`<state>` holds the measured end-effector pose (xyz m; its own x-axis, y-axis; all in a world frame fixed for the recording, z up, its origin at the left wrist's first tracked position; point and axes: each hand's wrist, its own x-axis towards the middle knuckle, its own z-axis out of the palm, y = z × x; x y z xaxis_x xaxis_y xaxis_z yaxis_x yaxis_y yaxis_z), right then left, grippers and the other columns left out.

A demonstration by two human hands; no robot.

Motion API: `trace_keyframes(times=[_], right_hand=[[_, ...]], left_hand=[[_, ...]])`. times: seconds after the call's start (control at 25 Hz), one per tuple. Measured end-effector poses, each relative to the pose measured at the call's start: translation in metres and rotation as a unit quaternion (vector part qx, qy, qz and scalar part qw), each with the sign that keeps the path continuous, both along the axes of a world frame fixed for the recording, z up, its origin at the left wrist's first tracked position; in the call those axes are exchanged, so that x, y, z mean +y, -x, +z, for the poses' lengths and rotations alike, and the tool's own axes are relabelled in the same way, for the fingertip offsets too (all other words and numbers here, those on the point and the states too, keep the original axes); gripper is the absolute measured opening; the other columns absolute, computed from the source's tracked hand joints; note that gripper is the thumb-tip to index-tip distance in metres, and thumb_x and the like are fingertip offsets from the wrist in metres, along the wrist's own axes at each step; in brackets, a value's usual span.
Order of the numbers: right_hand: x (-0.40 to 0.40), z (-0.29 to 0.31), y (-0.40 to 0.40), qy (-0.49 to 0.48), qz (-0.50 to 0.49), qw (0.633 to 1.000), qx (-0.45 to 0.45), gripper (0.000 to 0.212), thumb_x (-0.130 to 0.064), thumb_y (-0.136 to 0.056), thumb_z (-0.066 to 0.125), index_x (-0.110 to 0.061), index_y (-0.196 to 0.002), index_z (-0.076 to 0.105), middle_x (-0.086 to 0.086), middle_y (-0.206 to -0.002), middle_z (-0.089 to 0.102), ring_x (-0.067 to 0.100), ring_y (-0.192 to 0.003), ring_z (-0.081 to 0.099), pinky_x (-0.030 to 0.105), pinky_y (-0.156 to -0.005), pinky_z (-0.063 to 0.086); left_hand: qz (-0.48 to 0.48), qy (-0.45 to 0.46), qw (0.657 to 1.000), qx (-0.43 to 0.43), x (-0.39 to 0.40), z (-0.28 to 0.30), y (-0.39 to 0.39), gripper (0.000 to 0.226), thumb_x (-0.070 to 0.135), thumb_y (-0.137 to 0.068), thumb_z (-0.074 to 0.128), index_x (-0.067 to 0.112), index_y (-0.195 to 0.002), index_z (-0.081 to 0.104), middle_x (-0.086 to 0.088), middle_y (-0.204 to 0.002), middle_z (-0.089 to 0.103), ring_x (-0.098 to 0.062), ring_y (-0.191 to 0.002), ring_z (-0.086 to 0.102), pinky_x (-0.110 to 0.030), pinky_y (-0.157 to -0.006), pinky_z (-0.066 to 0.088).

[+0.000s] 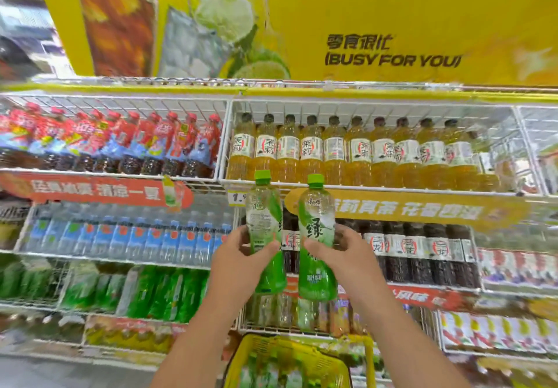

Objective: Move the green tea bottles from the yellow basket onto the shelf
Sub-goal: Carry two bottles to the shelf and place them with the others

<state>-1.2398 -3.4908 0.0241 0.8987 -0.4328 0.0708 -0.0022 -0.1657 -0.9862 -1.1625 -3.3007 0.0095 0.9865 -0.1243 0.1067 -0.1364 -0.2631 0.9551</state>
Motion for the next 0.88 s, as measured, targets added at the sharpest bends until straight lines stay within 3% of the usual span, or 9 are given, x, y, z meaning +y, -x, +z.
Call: trace_keyframes(times=[0.12,0.24,0.32,0.44,0.56,0.68,0.76,0.88], right_hand=[[-0.010,0.016,0.003,-0.003,0.016,1.000,-0.020,0.035,-0.037,-0.079,0.086,-0.039,-0.098,0.056,-0.023,-0.103,0.065,-0.011,-0.088,0.058,0.014,-0.069,0.043],[-0.013,0.020,-0.001,-0.006,0.038,0.999,-0.031,0.049,-0.041,-0.076,0.087,-0.036,-0.115,0.058,-0.018,-0.115,0.066,0.001,-0.102,0.063,0.024,-0.084,0.050],[-0.010,0.022,-0.009,-0.011,0.056,0.998,-0.030,0.057,-0.044,-0.074,0.088,-0.035,-0.119,0.055,-0.019,-0.118,0.063,0.007,-0.111,0.061,0.033,-0.096,0.049],[0.004,0.026,-0.022,-0.019,0.103,0.994,-0.033,0.061,-0.048,-0.068,0.090,-0.031,-0.120,0.064,-0.015,-0.111,0.073,0.009,-0.104,0.070,0.039,-0.092,0.058],[0.035,0.028,-0.039,-0.029,0.174,0.983,-0.040,0.060,-0.047,-0.067,0.091,-0.031,-0.119,0.067,-0.014,-0.107,0.076,0.008,-0.097,0.073,0.038,-0.082,0.062],[0.077,0.034,-0.052,-0.029,0.208,0.977,-0.031,0.080,-0.063,-0.052,0.091,-0.034,-0.121,0.066,-0.014,-0.114,0.074,0.011,-0.104,0.071,0.044,-0.089,0.060],[0.110,0.038,-0.060,-0.022,0.240,0.970,-0.028,0.063,-0.057,-0.058,0.092,-0.037,-0.112,0.067,-0.017,-0.108,0.075,0.009,-0.102,0.071,0.044,-0.089,0.060],[0.168,0.040,-0.073,-0.010,0.279,0.960,-0.027,0.047,-0.045,-0.069,0.090,-0.035,-0.109,0.069,-0.018,-0.099,0.077,0.006,-0.094,0.072,0.040,-0.086,0.060]], left_hand=[[0.018,0.003,1.000,-0.016,-0.006,0.019,0.007,0.076,0.065,-0.070,0.078,0.030,-0.135,0.060,0.013,-0.119,0.070,-0.009,-0.106,0.066,-0.041,-0.093,0.059],[0.042,0.010,0.999,-0.012,-0.006,0.029,0.015,0.075,0.066,-0.068,0.079,0.033,-0.132,0.061,0.015,-0.116,0.071,-0.010,-0.103,0.069,-0.041,-0.089,0.061],[0.062,0.022,0.998,-0.004,0.001,0.034,0.024,0.061,0.056,-0.074,0.082,0.034,-0.128,0.063,0.016,-0.111,0.072,-0.010,-0.100,0.070,-0.039,-0.084,0.063],[0.096,0.023,0.995,0.001,0.017,0.040,0.035,0.048,0.049,-0.080,0.082,0.037,-0.123,0.065,0.017,-0.108,0.073,-0.010,-0.099,0.070,-0.039,-0.081,0.063],[0.153,0.029,0.988,0.003,0.048,0.045,0.044,0.045,0.048,-0.080,0.082,0.037,-0.121,0.067,0.017,-0.107,0.073,-0.010,-0.097,0.071,-0.039,-0.080,0.063],[0.214,0.022,0.976,-0.005,0.088,0.045,0.049,0.059,0.064,-0.069,0.079,0.039,-0.121,0.066,0.017,-0.108,0.073,-0.011,-0.097,0.072,-0.042,-0.082,0.063],[0.249,0.026,0.968,-0.005,0.121,0.046,0.052,0.066,0.067,-0.064,0.078,0.038,-0.122,0.067,0.017,-0.107,0.074,-0.010,-0.098,0.072,-0.042,-0.083,0.062],[0.296,0.036,0.954,-0.019,0.179,0.047,0.056,0.040,0.045,-0.078,0.084,0.037,-0.114,0.070,0.021,-0.100,0.074,0.001,-0.089,0.070,-0.032,-0.078,0.061]])
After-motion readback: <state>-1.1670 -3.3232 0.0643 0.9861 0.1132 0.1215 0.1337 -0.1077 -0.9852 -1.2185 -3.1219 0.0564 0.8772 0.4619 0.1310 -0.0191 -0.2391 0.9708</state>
